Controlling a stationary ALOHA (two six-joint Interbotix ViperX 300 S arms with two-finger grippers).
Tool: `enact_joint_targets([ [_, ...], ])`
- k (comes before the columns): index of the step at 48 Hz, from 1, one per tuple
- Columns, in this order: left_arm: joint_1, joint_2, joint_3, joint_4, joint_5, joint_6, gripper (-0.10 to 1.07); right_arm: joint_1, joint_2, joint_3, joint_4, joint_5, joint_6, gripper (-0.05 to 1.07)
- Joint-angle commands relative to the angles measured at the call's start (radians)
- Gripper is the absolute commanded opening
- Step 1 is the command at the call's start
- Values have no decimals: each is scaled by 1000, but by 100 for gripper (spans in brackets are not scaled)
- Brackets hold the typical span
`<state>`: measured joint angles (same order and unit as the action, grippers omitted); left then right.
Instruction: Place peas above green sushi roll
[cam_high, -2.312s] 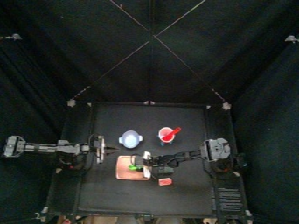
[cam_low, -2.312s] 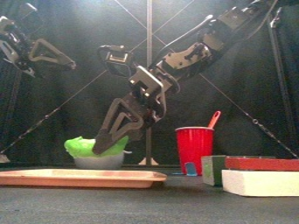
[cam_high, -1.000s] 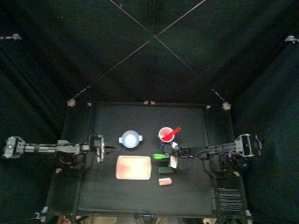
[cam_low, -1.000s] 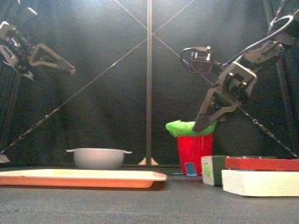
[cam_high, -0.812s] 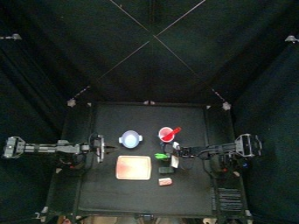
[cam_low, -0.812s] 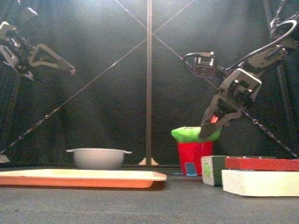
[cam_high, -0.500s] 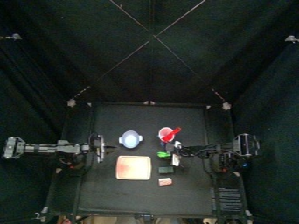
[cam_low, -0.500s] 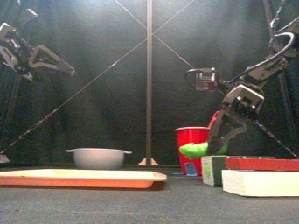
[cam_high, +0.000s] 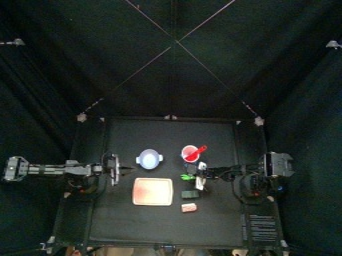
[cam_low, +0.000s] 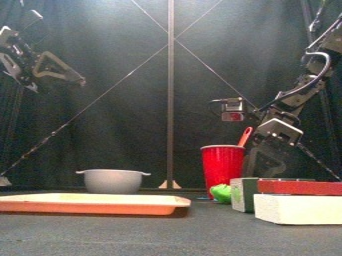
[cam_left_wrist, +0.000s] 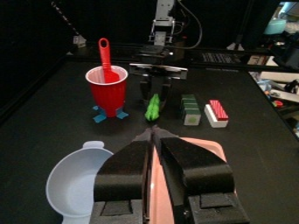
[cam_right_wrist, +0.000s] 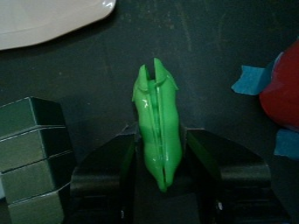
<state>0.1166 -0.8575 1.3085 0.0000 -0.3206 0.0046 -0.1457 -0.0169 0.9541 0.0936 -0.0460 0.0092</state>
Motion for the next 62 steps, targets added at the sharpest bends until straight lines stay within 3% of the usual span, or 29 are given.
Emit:
enact_joint_targets([
  [1,3,2,-12,0,-3,0,55,-2,-9,-18,5,0,0,67],
  [12,3,2,-12,0,-3,2,55,0,-14,-23,0,3,-2,72],
  [35,3,2,-12,0,-3,0,55,11,-31,-31,-8,8,0,92],
  [62,3,2,-12,2,-3,0,55,14,-150,-31,-11,28,0,93],
])
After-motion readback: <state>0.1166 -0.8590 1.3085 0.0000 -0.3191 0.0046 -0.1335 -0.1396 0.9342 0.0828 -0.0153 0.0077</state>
